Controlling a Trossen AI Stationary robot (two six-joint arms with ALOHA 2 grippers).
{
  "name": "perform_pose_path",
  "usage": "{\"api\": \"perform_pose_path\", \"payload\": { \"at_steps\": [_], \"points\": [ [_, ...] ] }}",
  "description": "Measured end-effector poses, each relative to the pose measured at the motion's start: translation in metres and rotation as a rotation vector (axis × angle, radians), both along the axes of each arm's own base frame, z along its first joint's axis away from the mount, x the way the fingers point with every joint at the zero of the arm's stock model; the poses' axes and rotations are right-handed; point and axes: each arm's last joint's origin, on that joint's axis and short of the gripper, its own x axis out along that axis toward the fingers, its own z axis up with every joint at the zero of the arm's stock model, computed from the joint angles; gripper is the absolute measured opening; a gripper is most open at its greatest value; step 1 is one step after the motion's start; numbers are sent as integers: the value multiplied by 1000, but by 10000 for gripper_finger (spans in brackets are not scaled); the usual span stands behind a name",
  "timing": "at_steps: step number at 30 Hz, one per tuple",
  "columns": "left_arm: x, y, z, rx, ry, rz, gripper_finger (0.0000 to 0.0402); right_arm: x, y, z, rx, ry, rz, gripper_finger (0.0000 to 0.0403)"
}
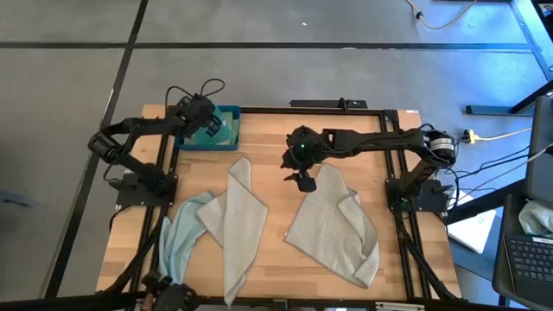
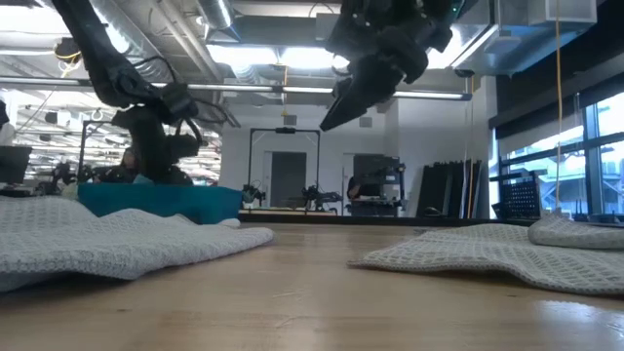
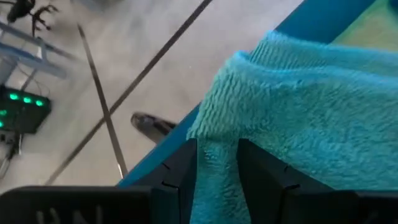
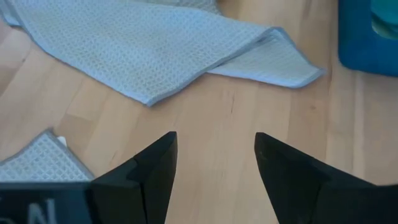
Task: Fold microfiber towels
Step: Put the blue towel into the blue bin, then fold the right gray towel
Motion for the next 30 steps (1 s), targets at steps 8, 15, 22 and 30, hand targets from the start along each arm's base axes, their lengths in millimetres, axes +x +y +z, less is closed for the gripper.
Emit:
{"api": "perform_pose_path", "payload": {
  "at_steps": [8, 15, 22, 30],
  "points": [
    [13, -8, 11, 55, -12, -42, 108, -1, 0, -3, -2, 2, 1, 218],
    [23, -39, 54, 144, -128, -177, 108, -1, 0, -3, -3, -1, 2, 218],
    [21, -103, 90, -11, -362, -609, 108, 2, 4, -1, 25, -24, -10, 218],
    [24, -161, 96, -327, -555, -857, 108, 30, 27, -35, 309, 4, -2, 218]
  ]
}}
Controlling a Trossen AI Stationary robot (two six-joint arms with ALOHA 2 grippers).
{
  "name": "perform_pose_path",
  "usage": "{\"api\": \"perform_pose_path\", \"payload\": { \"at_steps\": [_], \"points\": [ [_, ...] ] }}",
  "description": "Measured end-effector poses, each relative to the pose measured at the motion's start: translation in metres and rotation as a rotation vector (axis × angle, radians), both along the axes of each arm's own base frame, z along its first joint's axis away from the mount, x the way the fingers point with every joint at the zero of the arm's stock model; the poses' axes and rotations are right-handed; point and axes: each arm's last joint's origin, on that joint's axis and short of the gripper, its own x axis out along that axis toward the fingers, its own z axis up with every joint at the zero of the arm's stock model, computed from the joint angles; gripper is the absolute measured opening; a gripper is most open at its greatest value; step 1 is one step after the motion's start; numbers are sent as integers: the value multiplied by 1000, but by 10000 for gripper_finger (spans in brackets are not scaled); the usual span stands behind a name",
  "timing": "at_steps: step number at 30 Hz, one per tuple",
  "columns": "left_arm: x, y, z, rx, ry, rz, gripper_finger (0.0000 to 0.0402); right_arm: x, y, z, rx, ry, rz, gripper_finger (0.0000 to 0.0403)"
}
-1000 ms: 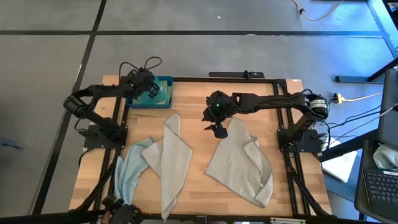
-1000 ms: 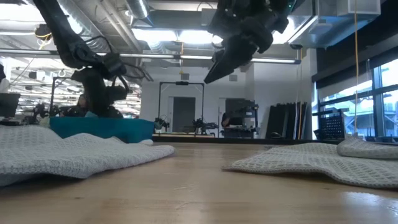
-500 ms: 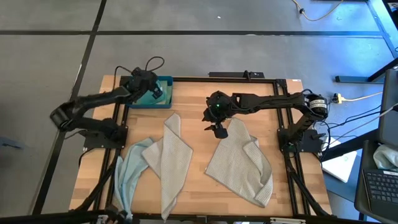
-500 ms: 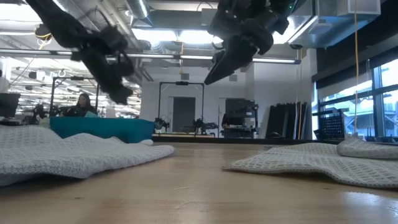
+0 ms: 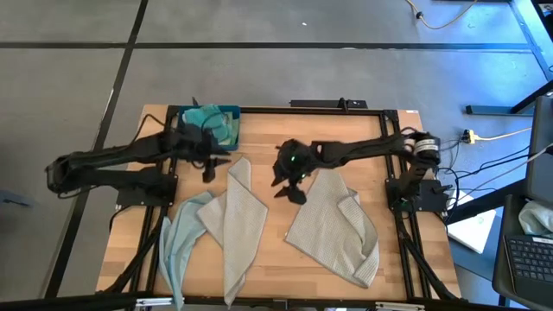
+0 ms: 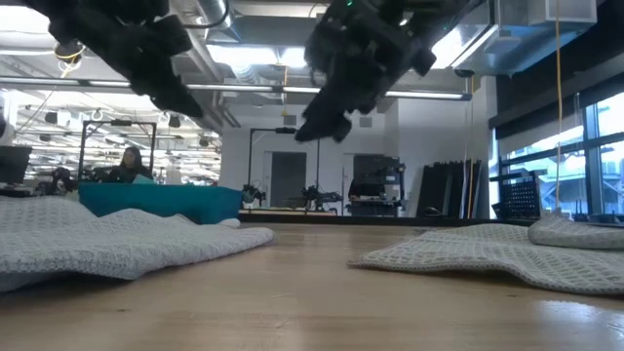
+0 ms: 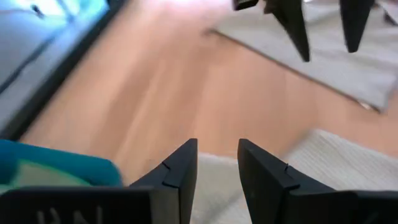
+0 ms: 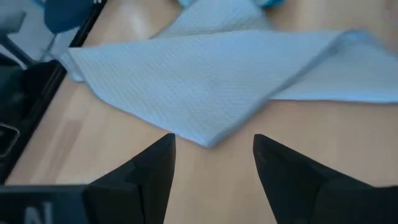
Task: Fold microfiber towels
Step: Fold the right gray towel
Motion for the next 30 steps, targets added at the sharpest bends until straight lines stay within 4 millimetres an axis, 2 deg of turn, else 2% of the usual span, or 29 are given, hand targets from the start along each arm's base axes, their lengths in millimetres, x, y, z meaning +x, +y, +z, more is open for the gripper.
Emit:
{"api": "perform_pose_path", "payload": {
  "at_steps": [6, 10, 13, 15, 18, 23, 26, 30],
  "points": [
    [6, -33, -4, 31, 64, -12, 108, 11, 27, -38, 28, 127, -31, 218],
    [9, -54, -2, 74, 29, 24, 108, 3, 32, -49, 1, 277, -137, 217],
    [15, -69, -1, 97, -65, 18, 108, -9, 42, -42, -46, 365, -169, 210],
    [20, -80, -4, 93, -140, -32, 108, -15, 56, -33, -59, 372, -144, 201],
    [28, -94, -14, 108, -212, -104, 108, -20, 85, -22, -78, 338, -95, 188],
    [41, -106, -30, 217, -214, -113, 108, -36, 141, -22, -205, 325, -76, 178],
    [52, -109, -37, 294, -208, -108, 108, -55, 162, -23, -344, 396, -231, 177],
    [66, -112, -40, 365, -268, -152, 108, -86, 172, -15, -475, 540, -572, 177]
  ]
}}
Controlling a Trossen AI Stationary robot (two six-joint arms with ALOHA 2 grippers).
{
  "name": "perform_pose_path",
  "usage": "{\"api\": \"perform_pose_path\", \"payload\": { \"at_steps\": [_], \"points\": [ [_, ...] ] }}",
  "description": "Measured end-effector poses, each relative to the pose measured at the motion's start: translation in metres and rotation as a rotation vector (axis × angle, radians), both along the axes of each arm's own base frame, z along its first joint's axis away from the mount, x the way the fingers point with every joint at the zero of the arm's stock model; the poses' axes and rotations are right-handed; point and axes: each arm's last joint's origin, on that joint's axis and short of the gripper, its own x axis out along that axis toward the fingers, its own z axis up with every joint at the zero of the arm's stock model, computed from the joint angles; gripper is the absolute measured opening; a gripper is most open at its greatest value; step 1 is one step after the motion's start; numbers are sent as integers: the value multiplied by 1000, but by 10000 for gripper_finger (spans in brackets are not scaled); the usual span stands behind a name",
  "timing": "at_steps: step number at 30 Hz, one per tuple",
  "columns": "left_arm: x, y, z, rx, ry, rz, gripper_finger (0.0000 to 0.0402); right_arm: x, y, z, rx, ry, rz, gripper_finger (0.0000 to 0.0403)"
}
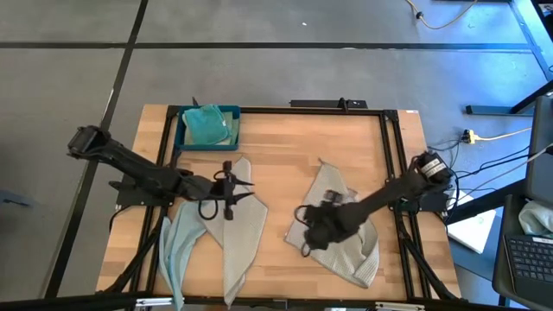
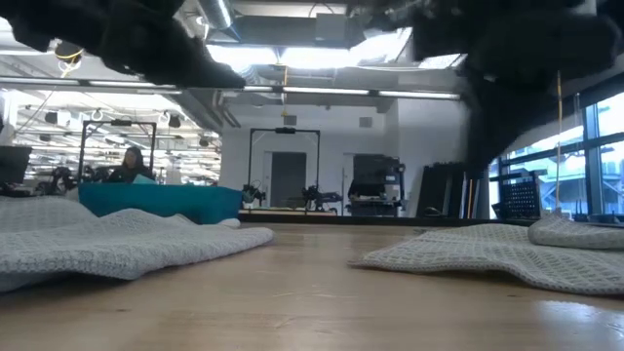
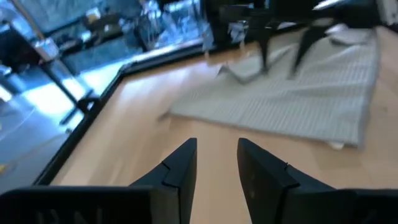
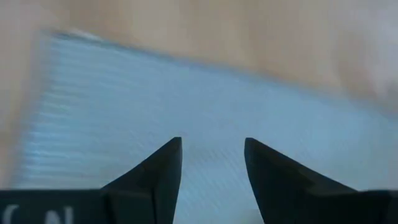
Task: Fold microfiber towels
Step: Fold the right gray towel
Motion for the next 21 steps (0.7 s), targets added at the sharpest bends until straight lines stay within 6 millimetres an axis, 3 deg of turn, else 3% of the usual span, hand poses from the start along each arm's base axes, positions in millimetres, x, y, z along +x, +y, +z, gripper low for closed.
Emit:
{"api": "perform_pose_path", "payload": {
  "at_steps": [3, 6, 13, 21],
  "points": [
    [7, -3, -1, 3, -48, -50, 108, -27, 3, 1, -79, 106, -210, 177],
    [12, -7, -5, -13, -48, -124, 108, -39, 9, -3, -96, 115, -258, 177],
    [13, -18, -16, -46, 0, -181, 108, -7, 33, -26, 320, -115, -17, 177],
    [8, -32, -17, -76, 11, -231, 108, 8, 23, -48, 328, -173, 61, 177]
  ]
}}
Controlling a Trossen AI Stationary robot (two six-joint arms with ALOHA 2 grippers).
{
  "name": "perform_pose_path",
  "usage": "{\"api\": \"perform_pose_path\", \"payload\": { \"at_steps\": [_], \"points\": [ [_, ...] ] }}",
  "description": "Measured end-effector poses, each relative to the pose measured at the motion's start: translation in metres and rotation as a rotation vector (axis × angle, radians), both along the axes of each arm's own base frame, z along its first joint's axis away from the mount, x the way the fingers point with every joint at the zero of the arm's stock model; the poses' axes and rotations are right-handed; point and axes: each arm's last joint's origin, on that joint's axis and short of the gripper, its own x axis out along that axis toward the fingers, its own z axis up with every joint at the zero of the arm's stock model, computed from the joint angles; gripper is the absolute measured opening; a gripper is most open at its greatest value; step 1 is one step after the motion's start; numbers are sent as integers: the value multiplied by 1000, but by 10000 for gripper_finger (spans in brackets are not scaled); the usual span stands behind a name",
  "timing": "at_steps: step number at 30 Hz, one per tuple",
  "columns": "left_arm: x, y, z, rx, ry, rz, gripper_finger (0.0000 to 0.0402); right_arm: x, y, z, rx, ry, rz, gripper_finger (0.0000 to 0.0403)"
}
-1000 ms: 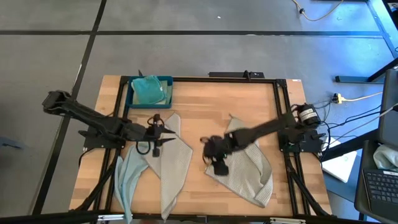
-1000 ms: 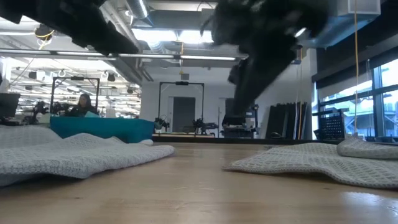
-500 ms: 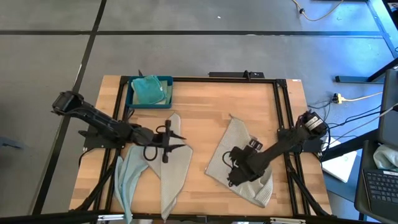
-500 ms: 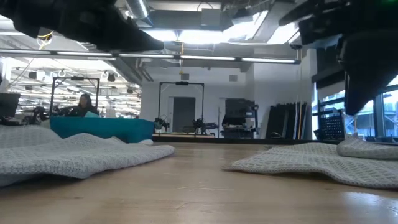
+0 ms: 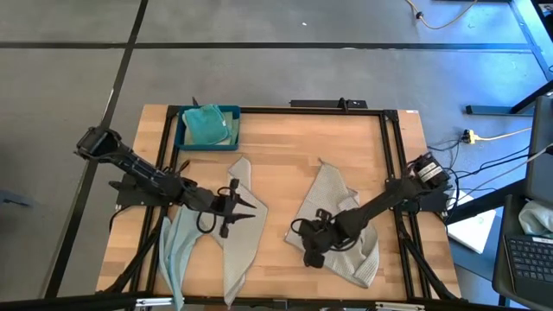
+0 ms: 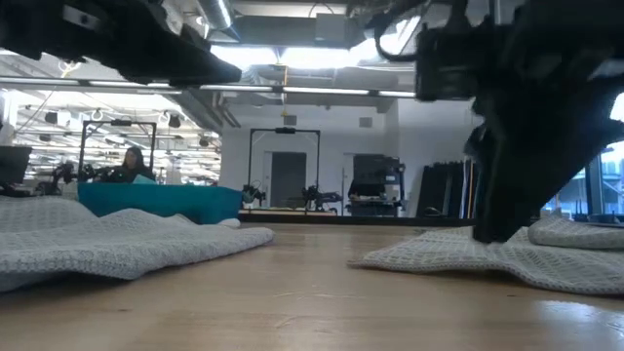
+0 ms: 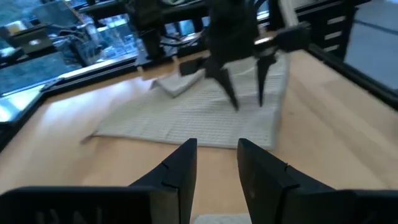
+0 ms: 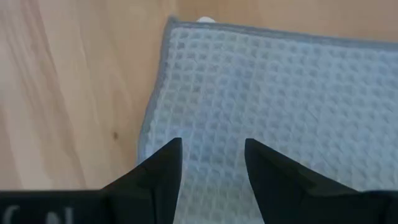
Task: Fold microfiber towels
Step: Fold the right gray towel
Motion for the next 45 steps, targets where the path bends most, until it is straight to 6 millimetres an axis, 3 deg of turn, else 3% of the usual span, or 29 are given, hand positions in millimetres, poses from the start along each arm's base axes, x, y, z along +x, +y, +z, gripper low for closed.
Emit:
{"api": "perform_pose_path", "payload": {
  "at_steps": [8, 11, 15, 21, 24, 26, 30, 37, 42, 45],
  "points": [
    [-6, -12, -1, 21, 1, 0, 108, 28, -16, -23, -71, -69, 150, 177],
    [-7, -13, -1, 35, 1, 21, 108, 40, -35, -23, -136, -120, 144, 177],
    [-7, -13, -2, 33, 15, 28, 108, 57, -85, -23, -244, -145, 15, 177],
    [-8, -12, -4, 49, 32, 47, 108, 87, -198, -17, -322, -331, -316, 177],
    [-8, -11, -5, 63, 34, 72, 108, 90, -245, -6, -365, -360, -346, 177],
    [-8, -11, -5, 71, 41, 81, 108, 91, -260, 9, -334, -370, -299, 177],
    [-10, -11, -8, 58, 64, 84, 108, 84, -250, 52, -325, -330, -99, 177],
    [-13, -17, -9, -3, 75, 80, 108, 33, -177, 87, -281, -2, 288, 177],
    [-15, -22, -8, -53, 66, 70, 108, -11, -132, 90, -210, 239, 400, 177],
    [-16, -25, -8, -80, 66, 67, 108, -31, -107, 80, -133, 303, 421, 177]
  ]
}}
